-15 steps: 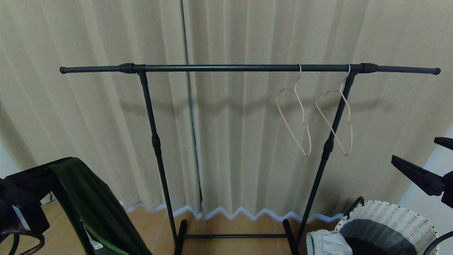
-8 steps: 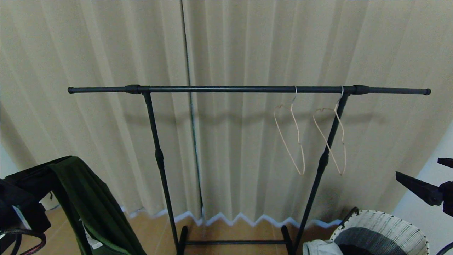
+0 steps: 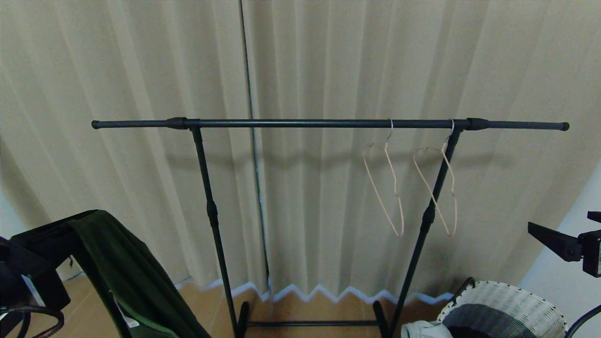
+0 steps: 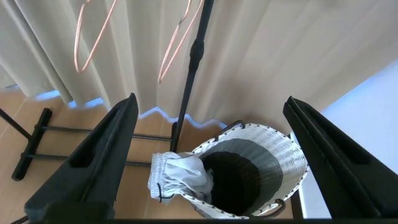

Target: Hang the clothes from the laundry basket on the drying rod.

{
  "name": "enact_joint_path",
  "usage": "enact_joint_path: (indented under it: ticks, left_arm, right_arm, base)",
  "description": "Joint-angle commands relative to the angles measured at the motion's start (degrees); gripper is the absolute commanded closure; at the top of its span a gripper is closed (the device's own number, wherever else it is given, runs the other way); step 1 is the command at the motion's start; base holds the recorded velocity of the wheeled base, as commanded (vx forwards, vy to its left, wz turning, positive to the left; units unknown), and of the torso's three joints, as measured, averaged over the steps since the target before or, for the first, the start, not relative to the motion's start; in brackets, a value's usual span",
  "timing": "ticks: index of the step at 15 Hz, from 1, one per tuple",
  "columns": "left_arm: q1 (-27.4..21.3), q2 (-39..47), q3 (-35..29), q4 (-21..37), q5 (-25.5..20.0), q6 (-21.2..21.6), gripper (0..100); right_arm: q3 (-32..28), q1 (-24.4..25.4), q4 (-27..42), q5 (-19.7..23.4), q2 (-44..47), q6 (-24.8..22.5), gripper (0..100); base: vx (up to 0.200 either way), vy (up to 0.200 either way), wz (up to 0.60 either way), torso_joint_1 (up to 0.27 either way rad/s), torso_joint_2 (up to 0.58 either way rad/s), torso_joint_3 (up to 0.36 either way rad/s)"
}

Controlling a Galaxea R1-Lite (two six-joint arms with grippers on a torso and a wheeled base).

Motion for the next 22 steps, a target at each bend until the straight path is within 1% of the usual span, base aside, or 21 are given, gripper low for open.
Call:
enact_joint_path:
  ticks: [1,6,10,12,15,17,19,20,22]
  left_arm:
    - [0.0,0.2,-0.2,0.0,0.0,0.0,100]
    - [-0.2,0.3,0.0,0.0,0.0,0.1,100]
    - [-0.3,2.4,0.3,0.0,-0.1,0.0,100]
    - [-0.3,3.6,0.5,-0.1,0.0,-0.1,100]
    - [-0.3,4.4,1.0,-0.2,0.0,0.0,100]
    - [-0.3,4.2,1.0,-0.2,0.0,0.0,100]
    - [-0.2,4.1,1.0,-0.2,0.0,0.0,100]
    - [-0.2,4.1,1.0,-0.2,0.0,0.0,100]
    - [-0.2,4.1,1.0,-0.2,0.0,0.0,100]
  right_arm:
    - [-0.2,0.1,-0.1,0.0,0.5,-0.1,0]
    - [-0.3,0.2,0.2,-0.1,0.7,0.0,0]
    - [-0.4,0.3,-0.4,-0.1,5.9,0.6,0]
    - [-0.5,1.4,-0.5,-0.1,7.8,1.3,0]
    - [-2.0,3.1,-0.6,-0.5,12.4,4.0,0]
    - [-3.3,3.2,-1.3,-2.6,16.2,5.3,0]
    - [-3.0,3.7,-7.4,-5.3,21.8,7.2,0]
    - [-2.6,4.2,-10.3,-5.7,23.4,7.6,0]
    - [-2.6,4.3,-11.7,-6.3,24.9,8.4,0]
  base:
    - [0.200,0.000,0.00,-0.002,-0.01,0.002]
    - [0.200,0.000,0.00,0.009,0.00,0.001]
    - [0.200,0.000,0.00,0.001,0.00,0.006]
    - [0.000,0.000,0.00,0.000,0.00,0.000]
    - [0.000,0.000,0.00,0.000,0.00,0.000]
    - [0.000,0.000,0.00,0.000,0.00,0.000]
    - [0.000,0.000,0.00,0.000,0.00,0.000]
    - [0.000,0.000,0.00,0.000,0.00,0.000]
    - [0.000,0.000,0.00,0.000,0.00,0.000]
